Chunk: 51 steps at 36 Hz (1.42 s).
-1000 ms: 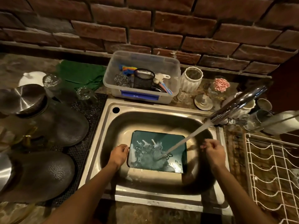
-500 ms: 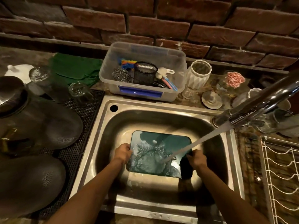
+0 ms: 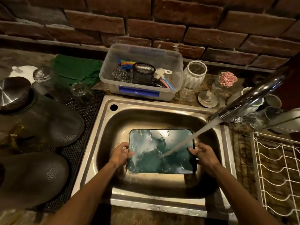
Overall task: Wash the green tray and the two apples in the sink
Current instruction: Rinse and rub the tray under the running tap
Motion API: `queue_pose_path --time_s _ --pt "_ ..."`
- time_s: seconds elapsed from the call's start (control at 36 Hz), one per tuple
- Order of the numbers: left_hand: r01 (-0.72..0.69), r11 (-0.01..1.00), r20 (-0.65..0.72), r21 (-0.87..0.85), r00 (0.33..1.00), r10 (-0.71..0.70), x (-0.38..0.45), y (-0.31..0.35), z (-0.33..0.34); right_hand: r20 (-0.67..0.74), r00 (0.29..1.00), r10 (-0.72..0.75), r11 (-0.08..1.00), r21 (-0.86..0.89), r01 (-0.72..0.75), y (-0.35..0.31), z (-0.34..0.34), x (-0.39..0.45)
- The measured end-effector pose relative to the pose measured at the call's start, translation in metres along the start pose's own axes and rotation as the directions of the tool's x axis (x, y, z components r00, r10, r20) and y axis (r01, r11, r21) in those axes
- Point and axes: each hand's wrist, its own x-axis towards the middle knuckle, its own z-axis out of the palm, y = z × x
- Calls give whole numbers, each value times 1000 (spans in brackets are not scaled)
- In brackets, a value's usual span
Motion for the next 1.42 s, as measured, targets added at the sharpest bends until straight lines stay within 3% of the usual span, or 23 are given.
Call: queue_pose_path --time_s 0.22,0.36,0.61,0.78,0.97,1.17,1.42 --pt "12 999 50 -33 999 -11 -29 19 -12 62 994 -87 996 24 85 -31 -2 -28" --pt "22 996 17 84 1000 -24 -40 37 -28 89 995 -32 997 70 26 -42 3 -37" --pt "40 998 59 49 997 -43 -57 73 -47 101 992 75 994 72 -82 -26 19 -41" --pt "-41 993 62 110 998 34 -61 91 -50 90 986 140 982 117 -151 -19 28 -39" --pt "-45 995 44 94 998 41 -55 86 -50 59 996 64 994 88 -69 -26 16 -39" --pt "21 998 49 -53 999 -18 -59 69 -31 86 996 8 997 74 -14 -39 -7 -42" --pt "92 995 66 40 993 -95 -66 62 -27 138 990 11 999 28 -15 -48 -19 -44"
